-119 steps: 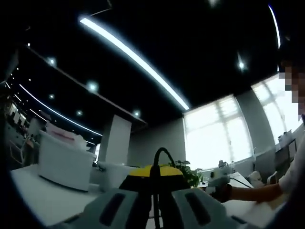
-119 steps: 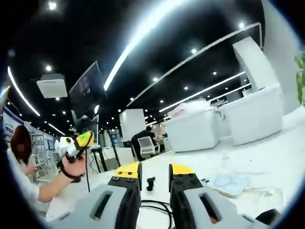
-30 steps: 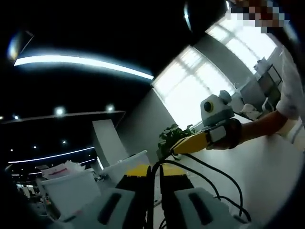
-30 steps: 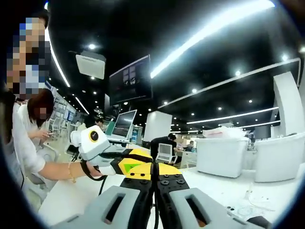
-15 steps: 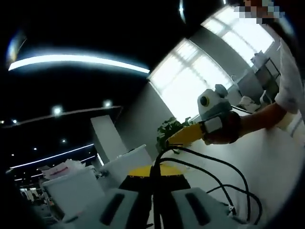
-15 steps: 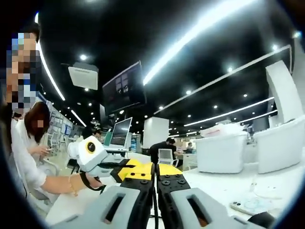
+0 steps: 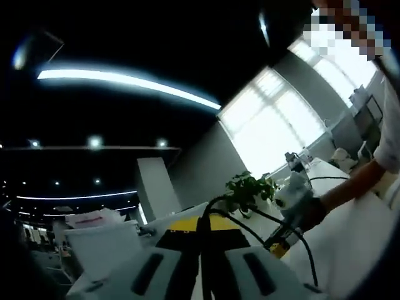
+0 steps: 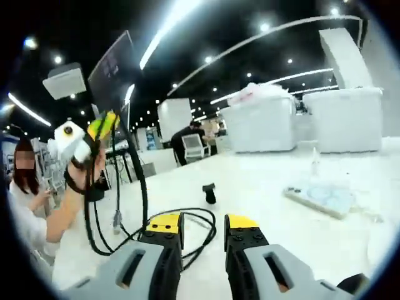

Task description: Coil the Type-C to USB data cable on the desktop and secure it with Velcro straps.

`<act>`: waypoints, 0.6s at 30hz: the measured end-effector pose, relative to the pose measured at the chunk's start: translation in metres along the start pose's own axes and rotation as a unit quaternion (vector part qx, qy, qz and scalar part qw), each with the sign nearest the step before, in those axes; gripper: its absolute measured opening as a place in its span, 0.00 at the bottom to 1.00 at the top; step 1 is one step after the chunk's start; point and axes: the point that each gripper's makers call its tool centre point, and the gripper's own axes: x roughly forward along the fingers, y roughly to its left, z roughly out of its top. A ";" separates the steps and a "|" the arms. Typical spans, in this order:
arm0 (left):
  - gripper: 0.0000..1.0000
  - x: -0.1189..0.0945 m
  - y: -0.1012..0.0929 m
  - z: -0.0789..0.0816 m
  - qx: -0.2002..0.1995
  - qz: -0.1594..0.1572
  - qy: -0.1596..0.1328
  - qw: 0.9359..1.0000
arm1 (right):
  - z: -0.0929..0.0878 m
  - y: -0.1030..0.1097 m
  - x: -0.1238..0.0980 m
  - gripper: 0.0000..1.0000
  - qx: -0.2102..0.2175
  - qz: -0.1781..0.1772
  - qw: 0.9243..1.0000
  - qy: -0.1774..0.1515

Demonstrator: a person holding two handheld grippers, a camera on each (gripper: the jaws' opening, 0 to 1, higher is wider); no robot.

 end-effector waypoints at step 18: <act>0.04 0.000 -0.003 0.008 -0.016 -0.004 -0.019 1.000 | -0.007 0.009 0.004 0.01 -0.062 0.000 0.998 0.028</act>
